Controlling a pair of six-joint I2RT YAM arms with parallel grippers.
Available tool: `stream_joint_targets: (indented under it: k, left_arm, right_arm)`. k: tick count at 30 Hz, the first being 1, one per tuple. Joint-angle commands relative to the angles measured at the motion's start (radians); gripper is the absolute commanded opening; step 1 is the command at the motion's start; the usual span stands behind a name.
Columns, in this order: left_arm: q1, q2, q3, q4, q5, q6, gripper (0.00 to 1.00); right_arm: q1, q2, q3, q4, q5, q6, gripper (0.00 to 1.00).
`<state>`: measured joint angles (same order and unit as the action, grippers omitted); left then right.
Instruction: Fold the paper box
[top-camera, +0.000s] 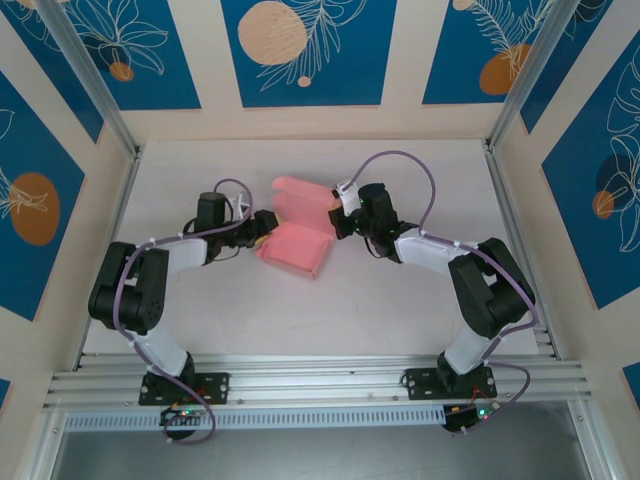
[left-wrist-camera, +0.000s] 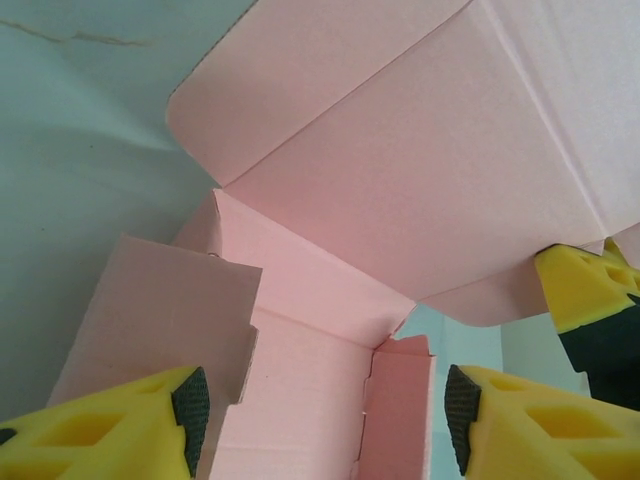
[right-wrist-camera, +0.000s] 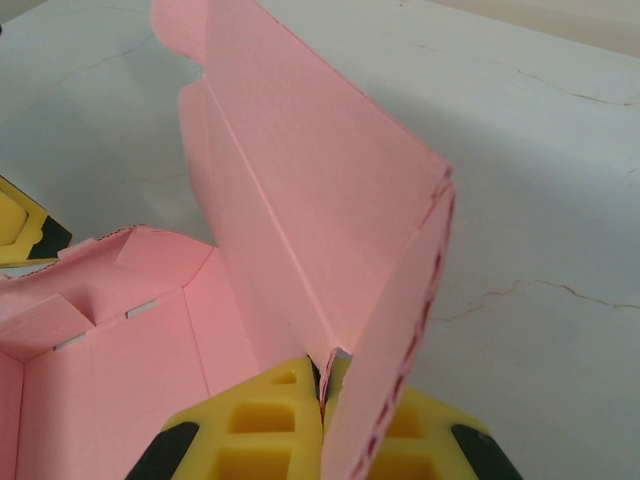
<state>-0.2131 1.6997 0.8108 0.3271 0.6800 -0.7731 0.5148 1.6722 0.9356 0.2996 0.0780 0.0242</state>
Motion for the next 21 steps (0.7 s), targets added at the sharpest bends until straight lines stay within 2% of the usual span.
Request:
stream_joint_targets:
  k: [1, 7, 10, 21]
  left_arm:
    - [-0.006, -0.004, 0.033, -0.088, -0.038, 0.064, 0.69]
    - [0.006, -0.118, 0.082, -0.341, -0.253, 0.202, 0.9]
    - [0.006, -0.133, 0.098, -0.426, -0.325, 0.253, 0.99]
    - [0.0, -0.028, 0.062, -0.365, -0.168, 0.294, 0.99]
  right_arm:
    - [0.012, 0.006, 0.0, 0.019, -0.012, -0.025, 0.0]
    - [0.011, -0.003, -0.009, 0.025, -0.012, -0.034, 0.0]
    - [0.013, -0.009, -0.015, 0.033, -0.015, -0.037, 0.0]
    - [0.05, -0.038, -0.027, 0.095, 0.012, -0.092, 0.0]
